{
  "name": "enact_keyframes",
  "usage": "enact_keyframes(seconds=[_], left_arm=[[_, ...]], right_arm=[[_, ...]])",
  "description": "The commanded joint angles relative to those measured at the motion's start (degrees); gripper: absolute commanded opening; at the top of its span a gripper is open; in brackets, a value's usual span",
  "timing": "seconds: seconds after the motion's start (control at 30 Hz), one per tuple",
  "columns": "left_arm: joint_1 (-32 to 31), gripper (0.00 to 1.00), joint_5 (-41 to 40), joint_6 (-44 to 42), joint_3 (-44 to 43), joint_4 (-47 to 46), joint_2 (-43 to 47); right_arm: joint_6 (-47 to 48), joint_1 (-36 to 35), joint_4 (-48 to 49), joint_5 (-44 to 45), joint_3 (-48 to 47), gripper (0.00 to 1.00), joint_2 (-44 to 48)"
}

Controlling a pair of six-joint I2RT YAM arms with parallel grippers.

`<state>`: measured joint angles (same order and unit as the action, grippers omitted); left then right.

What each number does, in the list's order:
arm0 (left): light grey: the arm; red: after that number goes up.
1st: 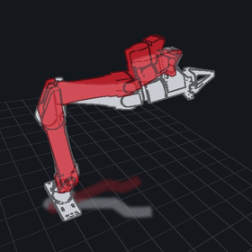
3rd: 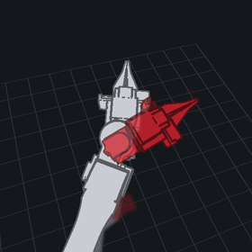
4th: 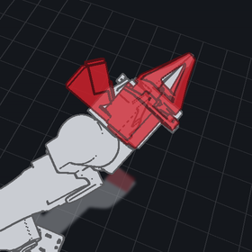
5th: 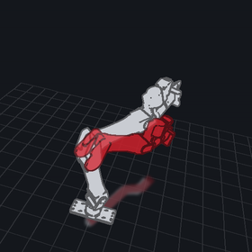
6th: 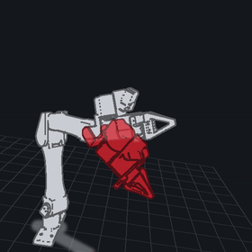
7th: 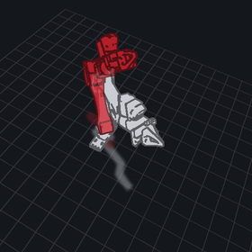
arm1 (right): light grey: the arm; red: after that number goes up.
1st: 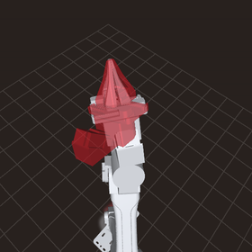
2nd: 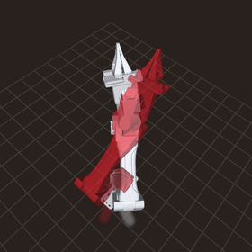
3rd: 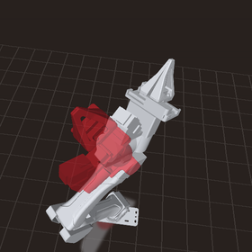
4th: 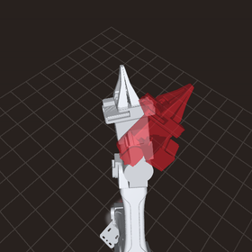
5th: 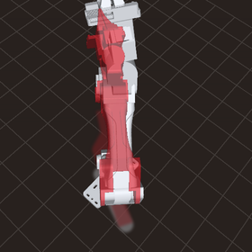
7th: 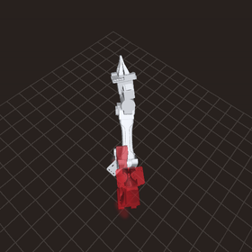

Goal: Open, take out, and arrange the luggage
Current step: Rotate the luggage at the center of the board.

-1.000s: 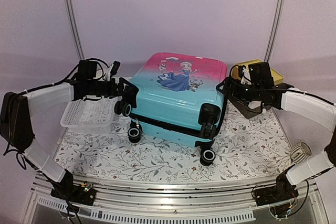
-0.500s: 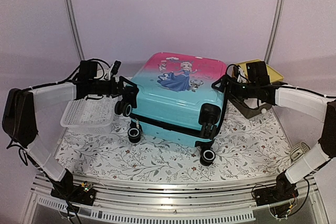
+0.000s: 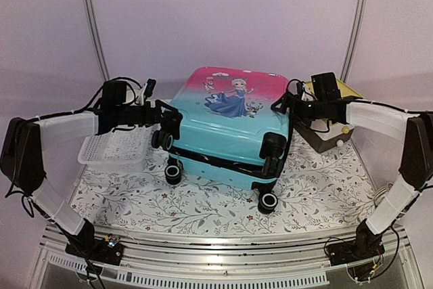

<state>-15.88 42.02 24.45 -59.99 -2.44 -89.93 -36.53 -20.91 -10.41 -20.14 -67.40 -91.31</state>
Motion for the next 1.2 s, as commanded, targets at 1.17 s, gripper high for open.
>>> enact_keyframes(seconds=[1.17], left_arm=[[-20.51, 0.92, -10.72, 4.36, 9.8, 5.03, 14.7]], right_arm=[[25.95, -16.49, -16.82, 24.81, -12.17, 1.0, 10.41]])
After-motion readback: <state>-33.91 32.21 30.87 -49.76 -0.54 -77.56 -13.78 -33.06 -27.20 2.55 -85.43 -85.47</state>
